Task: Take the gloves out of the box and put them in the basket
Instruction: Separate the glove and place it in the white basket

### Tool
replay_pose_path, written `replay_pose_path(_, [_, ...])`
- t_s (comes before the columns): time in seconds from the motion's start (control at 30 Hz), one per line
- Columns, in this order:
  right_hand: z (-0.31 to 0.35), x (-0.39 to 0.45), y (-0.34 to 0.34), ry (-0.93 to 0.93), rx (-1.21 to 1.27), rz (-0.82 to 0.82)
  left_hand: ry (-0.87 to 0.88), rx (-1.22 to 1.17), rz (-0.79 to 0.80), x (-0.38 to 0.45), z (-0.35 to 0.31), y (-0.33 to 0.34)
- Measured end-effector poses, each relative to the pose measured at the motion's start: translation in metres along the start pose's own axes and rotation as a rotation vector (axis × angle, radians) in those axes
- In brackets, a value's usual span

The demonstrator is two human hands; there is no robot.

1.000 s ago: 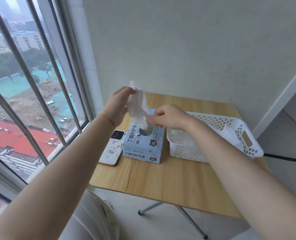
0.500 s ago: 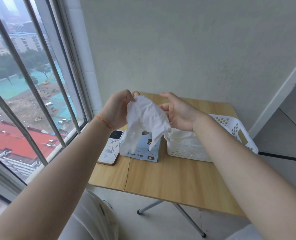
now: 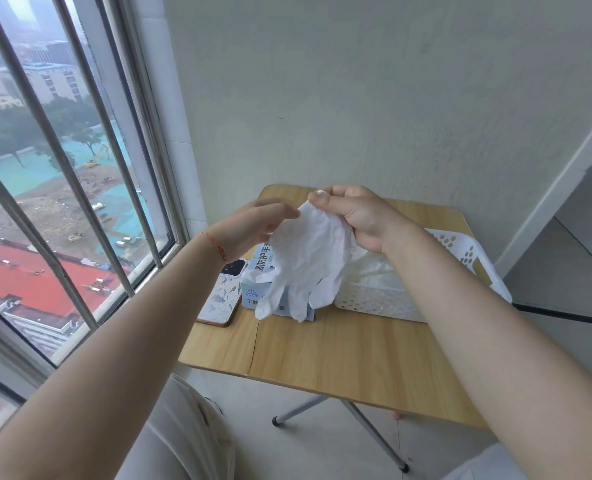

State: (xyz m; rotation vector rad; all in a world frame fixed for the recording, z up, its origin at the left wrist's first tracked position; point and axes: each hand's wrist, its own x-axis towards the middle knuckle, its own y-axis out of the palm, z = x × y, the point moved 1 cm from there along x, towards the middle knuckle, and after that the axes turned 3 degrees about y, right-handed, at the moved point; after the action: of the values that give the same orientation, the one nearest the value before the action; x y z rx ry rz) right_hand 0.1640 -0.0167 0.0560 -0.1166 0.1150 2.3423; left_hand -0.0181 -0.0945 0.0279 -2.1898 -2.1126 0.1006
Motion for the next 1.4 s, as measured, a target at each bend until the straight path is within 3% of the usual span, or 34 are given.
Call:
replay_pose_path(0.1, [0.001,-0.002,0.007,-0.014,-0.051,0.013,0.068,0.021,-0.014,0.002,-0.005,0.008])
replay_pose_path(0.27, [0.003,-0.003,0.004,-0.071,-0.09,-0.24,0.087,0.02,-0.114,0.004,-0.001,0.008])
replay_pose_path(0.5, [-0.001,-0.006,0.004,-0.139,-0.203,-0.372,0.103,0.052,-0.112,0.003,0.004,0.012])
replay_pose_path(0.77, [0.009,-0.008,-0.003,-0.252,-0.502,-0.528,-0.049,0.055,0.118,-0.008,0.009,0.009])
replay_pose_path(0.93, [0.013,-0.011,-0.019,-0.111,-0.416,-0.55,-0.223,0.252,0.211,-0.013,0.018,-0.004])
replay_pose_path(1.1, [0.002,-0.014,-0.042,0.082,-0.223,-0.551,-0.15,-0.1,0.023,0.001,0.018,-0.009])
replay_pose_path(1.2, [-0.01,-0.02,-0.063,0.193,-0.201,-0.576,-0.192,-0.177,-0.045,0.022,0.011,0.008])
replay_pose_path(1.3, [-0.023,-0.03,-0.089,0.241,-0.27,-0.622,-0.173,0.063,-0.162,0.048,0.006,0.037])
replay_pose_path(1.4, [-0.037,-0.042,-0.116,0.256,-0.403,-0.685,-0.166,0.411,-0.165,0.072,0.002,0.069])
